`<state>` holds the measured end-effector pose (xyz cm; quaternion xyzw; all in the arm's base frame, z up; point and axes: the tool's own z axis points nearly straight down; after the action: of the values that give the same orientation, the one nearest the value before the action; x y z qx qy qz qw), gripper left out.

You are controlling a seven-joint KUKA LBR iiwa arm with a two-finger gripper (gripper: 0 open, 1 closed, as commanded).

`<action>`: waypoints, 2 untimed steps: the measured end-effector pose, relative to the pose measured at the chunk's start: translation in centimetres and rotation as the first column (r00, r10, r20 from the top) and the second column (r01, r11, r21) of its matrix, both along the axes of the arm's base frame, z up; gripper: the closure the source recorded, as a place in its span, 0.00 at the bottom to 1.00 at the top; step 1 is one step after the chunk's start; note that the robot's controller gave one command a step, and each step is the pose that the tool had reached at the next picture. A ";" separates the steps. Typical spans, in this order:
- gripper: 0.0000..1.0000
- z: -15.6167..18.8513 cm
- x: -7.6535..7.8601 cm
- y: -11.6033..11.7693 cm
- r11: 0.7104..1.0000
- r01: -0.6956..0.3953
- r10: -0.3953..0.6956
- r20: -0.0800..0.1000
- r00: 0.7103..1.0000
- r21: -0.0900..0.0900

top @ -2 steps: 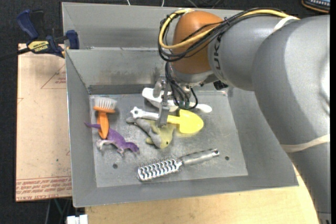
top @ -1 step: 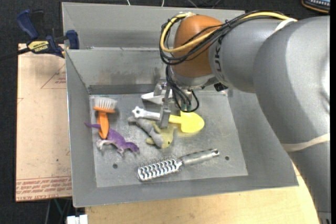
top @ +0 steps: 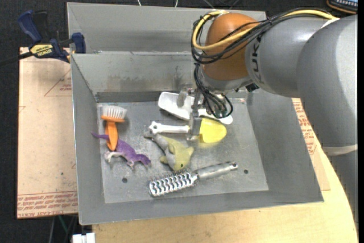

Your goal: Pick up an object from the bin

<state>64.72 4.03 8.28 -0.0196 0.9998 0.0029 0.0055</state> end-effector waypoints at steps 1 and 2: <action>0.00 -0.9 -0.5 3.4 1.000 0.006 -0.006 0.004 1.000 0.000; 0.00 9.7 -0.2 0.6 0.999 0.041 -0.041 0.001 0.999 0.000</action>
Offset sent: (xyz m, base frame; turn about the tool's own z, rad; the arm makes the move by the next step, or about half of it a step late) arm 0.0004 -0.0141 0.1626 0.1102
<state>64.53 4.68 17.98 0.0010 1.0000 0.0029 0.0062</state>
